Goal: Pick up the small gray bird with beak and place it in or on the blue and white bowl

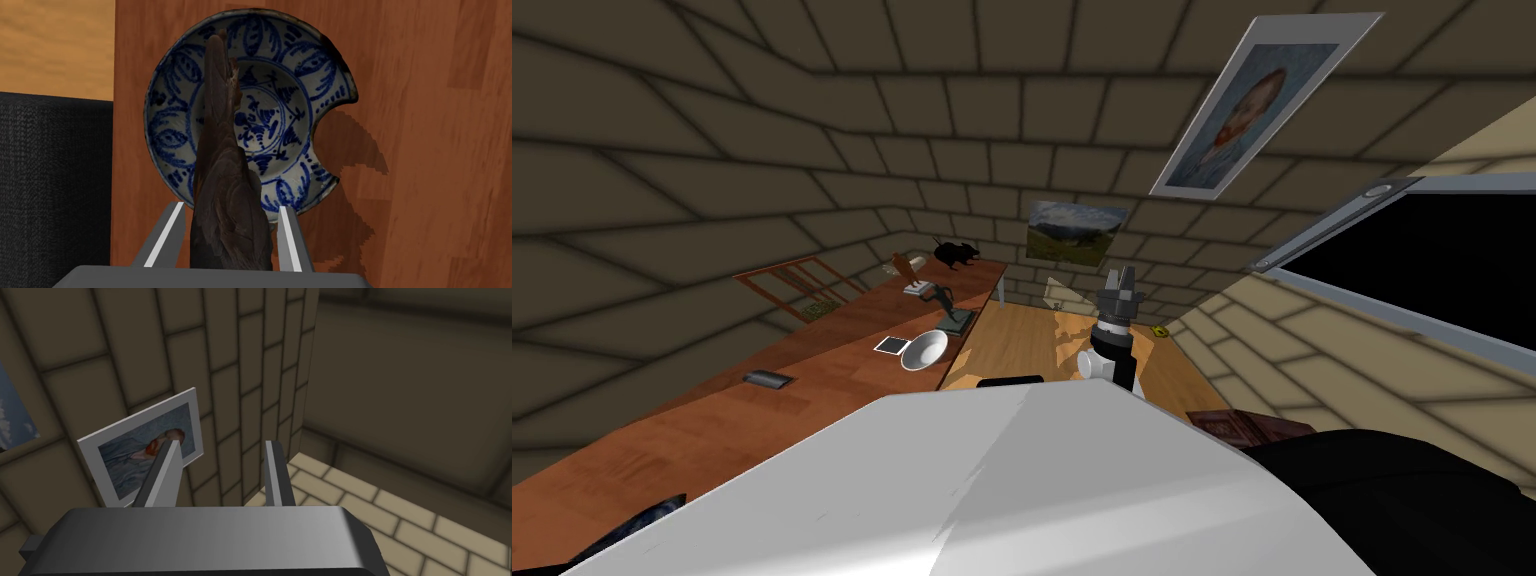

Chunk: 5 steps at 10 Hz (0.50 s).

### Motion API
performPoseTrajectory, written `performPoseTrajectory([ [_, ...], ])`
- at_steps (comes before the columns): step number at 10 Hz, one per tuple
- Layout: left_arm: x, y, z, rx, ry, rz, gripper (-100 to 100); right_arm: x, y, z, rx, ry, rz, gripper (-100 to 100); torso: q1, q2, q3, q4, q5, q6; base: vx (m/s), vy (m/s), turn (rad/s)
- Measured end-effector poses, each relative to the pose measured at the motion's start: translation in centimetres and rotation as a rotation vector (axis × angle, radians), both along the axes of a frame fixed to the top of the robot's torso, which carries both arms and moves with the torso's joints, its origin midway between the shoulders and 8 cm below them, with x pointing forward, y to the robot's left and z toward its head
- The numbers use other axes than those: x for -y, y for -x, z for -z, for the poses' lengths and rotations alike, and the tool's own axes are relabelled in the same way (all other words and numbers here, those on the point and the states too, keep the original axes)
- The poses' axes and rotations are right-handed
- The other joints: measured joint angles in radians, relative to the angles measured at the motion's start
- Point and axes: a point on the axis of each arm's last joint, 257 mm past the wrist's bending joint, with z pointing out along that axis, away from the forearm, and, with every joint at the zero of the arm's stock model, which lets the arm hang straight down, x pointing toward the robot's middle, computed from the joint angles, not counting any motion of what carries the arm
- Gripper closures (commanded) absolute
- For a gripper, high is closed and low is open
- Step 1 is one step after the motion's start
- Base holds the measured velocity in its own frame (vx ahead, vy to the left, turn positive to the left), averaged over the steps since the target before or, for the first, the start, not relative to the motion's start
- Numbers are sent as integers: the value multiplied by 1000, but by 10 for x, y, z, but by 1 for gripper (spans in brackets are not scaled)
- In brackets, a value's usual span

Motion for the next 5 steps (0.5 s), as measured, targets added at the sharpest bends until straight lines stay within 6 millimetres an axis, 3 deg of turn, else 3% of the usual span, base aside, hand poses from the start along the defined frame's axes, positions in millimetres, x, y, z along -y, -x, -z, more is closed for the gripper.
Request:
performPoseTrajectory([
  [1, 0, 3, -2, -6, -4, 1, 100, 0, 0, 0, 0, 0, 0, 0, -2, 0, 0, 0, 0, -1, 7, 15, 4],
  [2, 0, 3, -2, -7, -3, 0, -100, 0, 0, 0, 0, 0, 0, 0, -3, 1, 0, 0, 0, -1, 0, 0, 0],
  [5, 0, 3, -2, -7, -4, 0, -100, 0, 0, 0, 0, 0, 0, 0, -5, 1, 1, 0, -1, -1, 0, 0, 0],
])
